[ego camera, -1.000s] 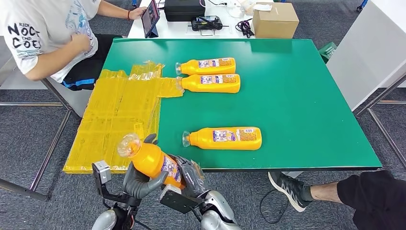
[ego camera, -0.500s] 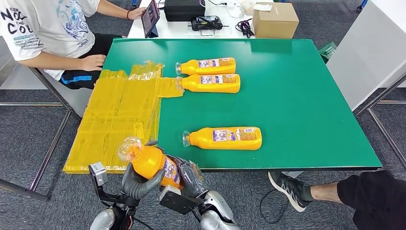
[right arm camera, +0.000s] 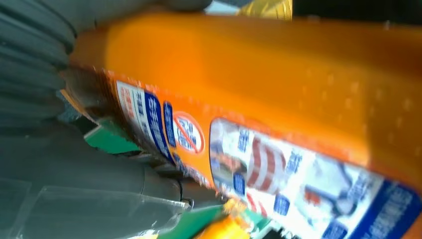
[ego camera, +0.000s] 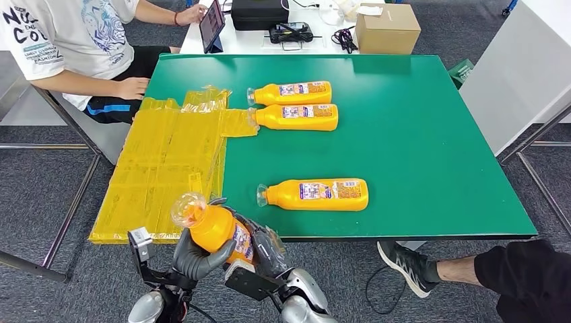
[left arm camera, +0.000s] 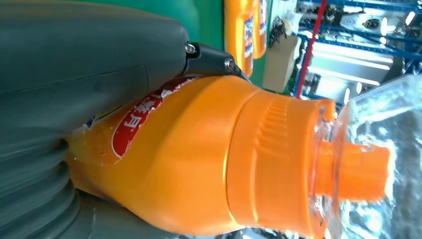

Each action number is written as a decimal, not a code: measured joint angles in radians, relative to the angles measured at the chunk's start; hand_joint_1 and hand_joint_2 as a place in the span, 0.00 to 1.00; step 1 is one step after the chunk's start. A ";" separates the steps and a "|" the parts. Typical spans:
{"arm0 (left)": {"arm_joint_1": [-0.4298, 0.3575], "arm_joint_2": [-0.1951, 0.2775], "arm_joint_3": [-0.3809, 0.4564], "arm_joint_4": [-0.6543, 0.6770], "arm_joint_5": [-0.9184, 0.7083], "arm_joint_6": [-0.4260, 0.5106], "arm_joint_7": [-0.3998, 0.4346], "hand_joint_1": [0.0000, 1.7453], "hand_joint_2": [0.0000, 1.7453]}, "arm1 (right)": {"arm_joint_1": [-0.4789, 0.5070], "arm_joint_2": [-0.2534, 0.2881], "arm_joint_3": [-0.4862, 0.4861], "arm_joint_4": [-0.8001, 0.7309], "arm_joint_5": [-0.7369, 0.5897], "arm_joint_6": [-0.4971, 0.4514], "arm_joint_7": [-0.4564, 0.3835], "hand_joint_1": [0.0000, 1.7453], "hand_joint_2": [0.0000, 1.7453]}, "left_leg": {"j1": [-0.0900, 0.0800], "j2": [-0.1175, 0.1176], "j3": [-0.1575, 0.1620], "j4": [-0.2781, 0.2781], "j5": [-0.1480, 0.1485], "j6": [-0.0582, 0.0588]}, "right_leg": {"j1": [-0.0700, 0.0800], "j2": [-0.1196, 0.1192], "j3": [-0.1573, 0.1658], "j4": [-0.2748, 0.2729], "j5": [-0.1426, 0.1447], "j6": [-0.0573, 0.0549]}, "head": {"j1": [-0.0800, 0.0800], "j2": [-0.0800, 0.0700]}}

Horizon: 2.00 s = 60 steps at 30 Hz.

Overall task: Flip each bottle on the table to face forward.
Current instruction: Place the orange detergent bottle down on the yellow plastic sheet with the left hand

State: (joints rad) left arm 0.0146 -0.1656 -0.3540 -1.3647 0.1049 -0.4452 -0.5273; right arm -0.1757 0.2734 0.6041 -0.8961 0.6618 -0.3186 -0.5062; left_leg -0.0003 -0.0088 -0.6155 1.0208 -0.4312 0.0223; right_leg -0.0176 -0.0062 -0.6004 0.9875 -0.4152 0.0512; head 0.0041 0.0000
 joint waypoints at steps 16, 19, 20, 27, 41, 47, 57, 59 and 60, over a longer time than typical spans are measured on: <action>-0.069 0.014 0.153 -0.079 -0.046 0.213 0.029 1.00 1.00 | 0.110 -0.013 -0.127 -0.429 -0.249 -0.014 -0.019 0.00 0.00 | 0.000 0.000 0.000 0.000 0.000 0.000 | 0.000 0.000 0.000 0.000 0.000 0.000 | 0.000 0.000; -0.090 0.016 0.191 -0.087 -0.059 0.269 0.027 1.00 1.00 | 0.130 -0.019 -0.148 -0.495 -0.290 -0.015 -0.038 0.00 0.00 | 0.000 0.000 0.000 0.000 0.000 0.000 | 0.000 0.000 0.000 0.000 0.000 0.000 | 0.000 0.000; -0.099 0.016 0.202 -0.088 -0.088 0.314 0.022 1.00 1.00 | 0.137 -0.020 -0.154 -0.517 -0.308 -0.016 -0.048 0.00 0.00 | 0.000 0.000 0.000 0.000 0.000 0.000 | 0.000 0.000 0.000 0.000 0.000 0.000 | 0.000 0.000; -0.258 0.046 0.226 -0.055 -0.758 0.779 0.043 1.00 1.00 | 0.169 -0.021 -0.182 -0.685 -0.419 -0.042 -0.132 0.00 0.25 | 0.000 -0.001 0.001 0.000 0.001 0.000 | 0.000 0.000 0.001 0.000 0.001 0.000 | 0.000 0.000; -0.569 0.165 0.055 0.367 -1.368 0.858 0.155 1.00 1.00 | 0.133 -0.027 -0.137 -0.738 -0.410 0.024 -0.102 0.00 1.00 | 0.000 0.002 -0.001 0.000 0.003 0.000 | 0.000 0.001 -0.001 0.001 0.003 -0.002 | 0.000 0.000; -0.622 0.206 -0.012 0.459 -1.411 0.722 0.101 1.00 1.00 | 0.127 -0.030 -0.127 -0.726 -0.410 0.071 -0.099 0.00 1.00 | 0.001 0.001 -0.001 0.000 0.003 0.000 | 0.000 0.000 -0.002 0.001 0.003 -0.003 | 0.000 0.000; -0.706 0.260 -0.119 0.654 -1.343 0.550 0.021 1.00 1.00 | 0.115 -0.030 -0.104 -0.670 -0.408 0.095 -0.099 0.00 1.00 | 0.001 0.001 -0.001 0.000 0.003 0.000 | 0.000 0.001 -0.002 0.001 0.003 -0.003 | 0.000 0.000; -0.711 0.265 -0.127 0.668 -1.342 0.549 0.020 1.00 1.00 | 0.114 -0.030 -0.103 -0.665 -0.407 0.095 -0.099 0.00 1.00 | 0.001 0.001 -0.002 0.000 0.003 0.000 | 0.000 0.001 -0.002 0.001 0.003 -0.003 | 0.000 0.000; -0.714 0.267 -0.130 0.674 -1.342 0.549 0.020 1.00 1.00 | 0.113 -0.030 -0.102 -0.662 -0.407 0.095 -0.099 0.00 1.00 | 0.001 0.001 -0.002 0.000 0.003 0.000 | 0.000 0.000 -0.002 0.001 0.003 -0.003 | 0.000 0.000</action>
State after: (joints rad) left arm -0.6991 0.1015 -0.4845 -0.6906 -1.2375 0.1041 -0.5071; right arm -0.0625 0.2438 0.5017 -1.5581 0.2543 -0.2232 -0.6054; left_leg 0.0002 -0.0078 -0.6175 1.0210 -0.4283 0.0221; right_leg -0.0171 -0.0057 -0.6025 0.9887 -0.4125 0.0486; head 0.0046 0.0000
